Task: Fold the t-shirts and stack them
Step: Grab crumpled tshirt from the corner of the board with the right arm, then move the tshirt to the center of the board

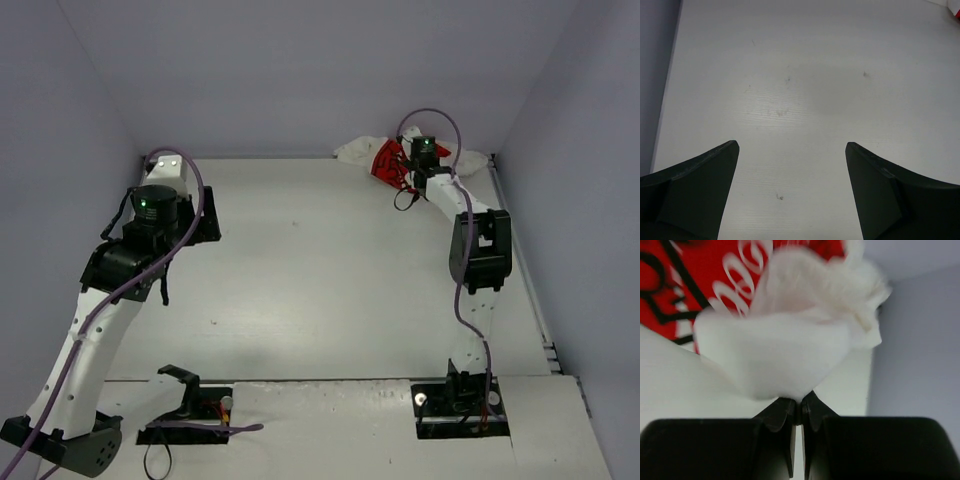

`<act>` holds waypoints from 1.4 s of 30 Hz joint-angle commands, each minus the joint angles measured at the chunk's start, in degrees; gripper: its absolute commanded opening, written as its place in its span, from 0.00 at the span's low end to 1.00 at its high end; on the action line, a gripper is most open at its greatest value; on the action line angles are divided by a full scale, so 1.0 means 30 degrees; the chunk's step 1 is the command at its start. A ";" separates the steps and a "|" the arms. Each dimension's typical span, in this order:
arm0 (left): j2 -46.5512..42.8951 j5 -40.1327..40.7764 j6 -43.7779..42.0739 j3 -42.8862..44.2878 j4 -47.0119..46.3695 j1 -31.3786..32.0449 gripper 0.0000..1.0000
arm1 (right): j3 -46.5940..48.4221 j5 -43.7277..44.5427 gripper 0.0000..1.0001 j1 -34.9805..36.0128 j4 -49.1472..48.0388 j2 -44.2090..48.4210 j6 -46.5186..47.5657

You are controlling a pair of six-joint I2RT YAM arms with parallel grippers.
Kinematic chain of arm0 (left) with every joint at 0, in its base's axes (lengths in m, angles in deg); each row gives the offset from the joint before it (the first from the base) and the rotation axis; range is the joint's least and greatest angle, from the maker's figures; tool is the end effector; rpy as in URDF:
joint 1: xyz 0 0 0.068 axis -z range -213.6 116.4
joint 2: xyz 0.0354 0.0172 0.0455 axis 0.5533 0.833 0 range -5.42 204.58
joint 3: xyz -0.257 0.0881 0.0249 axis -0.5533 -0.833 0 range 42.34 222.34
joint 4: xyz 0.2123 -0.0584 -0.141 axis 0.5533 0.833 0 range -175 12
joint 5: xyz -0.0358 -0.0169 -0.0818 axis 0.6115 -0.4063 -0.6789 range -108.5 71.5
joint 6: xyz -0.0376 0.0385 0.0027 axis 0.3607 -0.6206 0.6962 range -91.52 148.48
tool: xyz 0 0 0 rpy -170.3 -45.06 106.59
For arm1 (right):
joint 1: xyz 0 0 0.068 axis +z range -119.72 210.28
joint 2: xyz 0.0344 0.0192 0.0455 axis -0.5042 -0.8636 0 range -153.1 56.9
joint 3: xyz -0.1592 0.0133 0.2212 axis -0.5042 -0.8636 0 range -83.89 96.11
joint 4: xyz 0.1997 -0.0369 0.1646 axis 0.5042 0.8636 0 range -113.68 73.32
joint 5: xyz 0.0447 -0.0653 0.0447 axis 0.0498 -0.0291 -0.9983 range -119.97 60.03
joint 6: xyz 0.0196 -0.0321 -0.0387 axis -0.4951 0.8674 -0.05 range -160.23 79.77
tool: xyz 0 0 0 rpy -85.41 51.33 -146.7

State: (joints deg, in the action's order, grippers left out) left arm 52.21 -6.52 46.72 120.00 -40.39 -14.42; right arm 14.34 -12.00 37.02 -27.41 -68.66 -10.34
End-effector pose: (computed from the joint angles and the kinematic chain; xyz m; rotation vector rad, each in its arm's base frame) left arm 0.1792 -0.0545 0.4316 -0.1179 1.9926 -0.2121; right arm 0.5152 0.0499 0.2259 -0.4312 1.9595 -0.5711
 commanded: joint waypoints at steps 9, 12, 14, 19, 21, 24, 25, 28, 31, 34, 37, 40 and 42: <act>0.1301 0.2391 0.1143 0.2414 -0.0631 -0.0036 0.84 | 0.1060 -0.5159 0.00 0.4080 -0.0948 1.4100 -0.2159; 0.1526 0.2420 0.1414 0.2387 -0.0631 -0.0036 0.84 | -0.2364 -0.4962 0.00 0.4023 -0.0955 1.7125 -0.2667; 0.1571 0.2411 0.1656 0.2177 -0.0671 -0.0036 0.84 | -0.5659 -0.4188 0.00 0.4001 -0.0925 1.8896 -0.3598; 0.1769 0.2171 0.2068 0.1387 -0.1003 -0.0006 0.84 | -1.2367 -0.2313 0.00 0.3992 -0.0561 2.3535 -0.6670; 0.1999 0.1594 0.2272 0.0387 -0.1681 -0.0006 0.84 | -1.4174 -0.1879 0.00 0.3992 -0.0193 2.4713 -0.7949; 0.2565 0.0049 0.3382 -0.1274 -0.2776 0.0052 0.84 | -1.5375 -0.1065 0.00 0.3962 0.0128 2.4975 -0.9117; 0.3167 -0.0365 0.3826 -0.1602 -0.3292 0.0053 0.84 | -1.5863 -0.0747 0.00 0.3933 0.0159 2.4858 -0.9497; 0.4645 -0.1559 0.5964 -0.3120 -0.4296 0.0390 0.84 | -1.6443 -0.0864 0.00 0.3933 0.0238 2.4193 -1.0359; 0.6803 -0.2254 0.7265 -0.4107 -0.5885 0.0797 0.84 | -1.6731 -0.1209 0.00 0.3933 0.0246 2.3577 -1.0812; 0.8991 -0.3052 0.8283 -0.4739 -0.7110 0.0843 0.84 | -1.6811 -0.1520 0.00 0.3927 0.0276 2.3272 -1.0851; 1.1104 -0.3468 0.8895 -0.4737 -0.7935 0.1034 0.83 | -1.6808 -0.1928 0.00 0.3931 0.0276 2.3248 -1.0874; 1.2043 -0.3484 0.9071 -0.4986 -0.8938 0.1253 0.73 | -1.6909 -0.2123 0.00 0.3933 0.0289 2.3277 -1.0829; 1.2643 -0.3781 0.9270 -0.4985 -0.9610 0.1258 0.68 | -1.6956 -0.2299 0.00 0.3908 0.0334 2.3277 -1.0753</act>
State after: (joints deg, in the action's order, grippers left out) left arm 90.55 -16.20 71.16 103.59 -61.52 -11.21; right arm -36.55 -17.88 48.74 -22.21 1.11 -41.78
